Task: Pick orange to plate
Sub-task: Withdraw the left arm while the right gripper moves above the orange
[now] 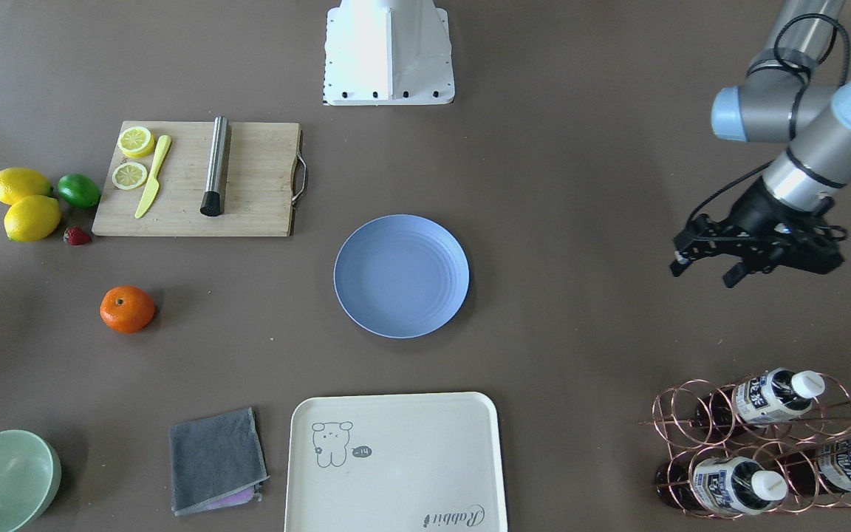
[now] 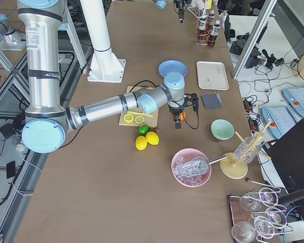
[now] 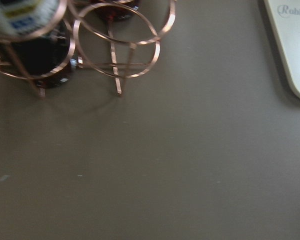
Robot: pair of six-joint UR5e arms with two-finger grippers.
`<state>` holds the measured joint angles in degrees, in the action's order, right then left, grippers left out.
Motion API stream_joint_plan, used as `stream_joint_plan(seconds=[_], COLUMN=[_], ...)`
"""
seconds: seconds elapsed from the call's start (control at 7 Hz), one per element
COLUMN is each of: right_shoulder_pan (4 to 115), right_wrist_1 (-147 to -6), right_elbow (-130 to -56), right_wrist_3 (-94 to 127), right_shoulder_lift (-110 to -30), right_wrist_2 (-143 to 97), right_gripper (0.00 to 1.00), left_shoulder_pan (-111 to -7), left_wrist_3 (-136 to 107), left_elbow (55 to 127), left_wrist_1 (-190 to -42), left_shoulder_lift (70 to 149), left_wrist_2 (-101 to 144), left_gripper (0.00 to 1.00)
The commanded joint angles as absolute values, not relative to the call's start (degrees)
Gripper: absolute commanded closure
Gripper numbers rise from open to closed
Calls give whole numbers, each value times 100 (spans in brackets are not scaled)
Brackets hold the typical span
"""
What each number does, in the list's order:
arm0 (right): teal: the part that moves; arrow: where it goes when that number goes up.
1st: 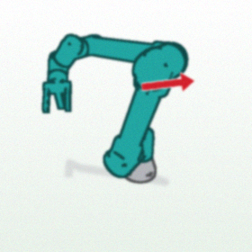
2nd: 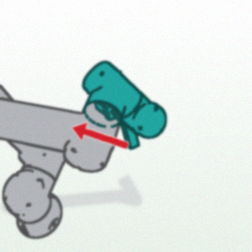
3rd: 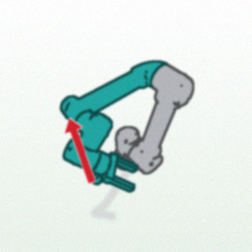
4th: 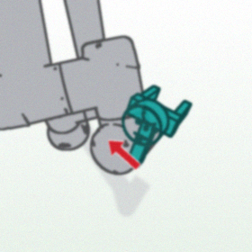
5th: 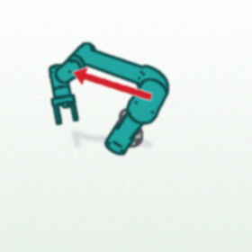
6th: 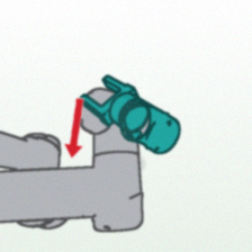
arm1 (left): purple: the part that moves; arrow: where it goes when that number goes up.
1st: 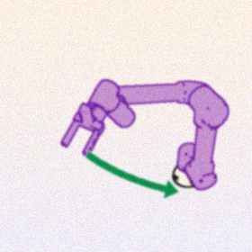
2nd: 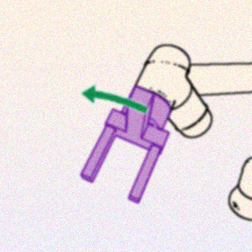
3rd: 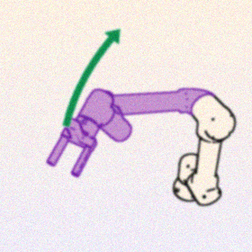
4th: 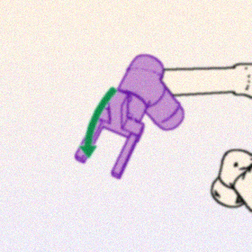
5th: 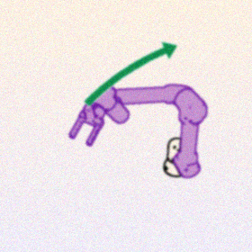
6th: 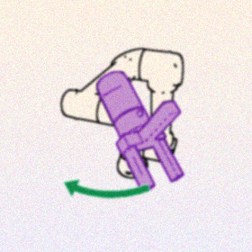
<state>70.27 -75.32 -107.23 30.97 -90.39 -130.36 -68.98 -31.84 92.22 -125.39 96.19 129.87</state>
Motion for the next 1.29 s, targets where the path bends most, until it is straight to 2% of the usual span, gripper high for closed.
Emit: stream_joint_plan(seconds=[0.0,0.29,0.43,0.71,1.14], right_shoulder_pan=[6874,6436,6268,5585,5397], right_wrist_1=[-7541,-7550,-7532,-7532,-7270], right_elbow=[-10583,-10355,-10075,-10002,-8871], right_wrist_3=[3451,4033,4243,4963,4983], right_shoulder_lift=[-8791,-8360,-8115,-7841,-7138], right_wrist_2=[-13043,-12834,-12789,-12159,-11998], right_gripper=[0,1,1,2,2], left_shoulder_pan=[-8326,-8841,-8842,-8850,-8851], left_wrist_3=[-188,614,607,615,606], left_elbow=[9246,9246,9194,8956,8956], left_wrist_1=[-10811,-9794,-9739,-9938,-9967], left_shoulder_lift=[9369,9326,9055,8852,8798], left_wrist_2=[13445,13938,13966,13931,13939], left_gripper=[0,1,1,1,1])
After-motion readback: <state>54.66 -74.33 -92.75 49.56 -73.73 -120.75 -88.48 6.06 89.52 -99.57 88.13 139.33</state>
